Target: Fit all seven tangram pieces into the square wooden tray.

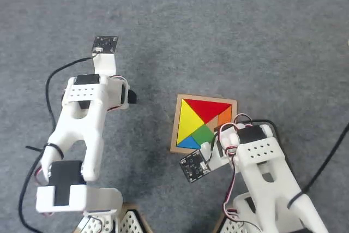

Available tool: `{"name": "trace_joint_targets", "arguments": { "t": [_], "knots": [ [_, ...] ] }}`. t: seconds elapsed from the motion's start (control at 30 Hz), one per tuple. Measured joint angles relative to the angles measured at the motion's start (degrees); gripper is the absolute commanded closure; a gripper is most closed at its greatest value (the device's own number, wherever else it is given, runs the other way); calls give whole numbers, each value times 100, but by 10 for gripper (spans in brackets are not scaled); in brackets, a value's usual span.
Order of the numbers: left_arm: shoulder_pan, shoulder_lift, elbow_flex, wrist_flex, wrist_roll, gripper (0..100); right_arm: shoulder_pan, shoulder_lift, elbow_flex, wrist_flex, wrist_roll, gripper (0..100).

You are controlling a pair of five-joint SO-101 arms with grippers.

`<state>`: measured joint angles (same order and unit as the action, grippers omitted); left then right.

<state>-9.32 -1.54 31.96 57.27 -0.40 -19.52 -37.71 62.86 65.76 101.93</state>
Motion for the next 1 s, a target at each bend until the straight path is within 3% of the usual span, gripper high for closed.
{"name": "trace_joint_targets", "arguments": {
  "t": [0.13,0.33,0.67,1.0],
  "knots": [
    [0,0,0,0,0,761,-44,0,0,607,193,696],
    [0,0,0,0,0,761,-88,0,0,659,193,696],
    [0,0,0,105,0,760,-97,545,-26,-290,-70,696],
    [0,0,0,105,0,760,-97,1073,-721,-343,-202,696]
  ]
}}
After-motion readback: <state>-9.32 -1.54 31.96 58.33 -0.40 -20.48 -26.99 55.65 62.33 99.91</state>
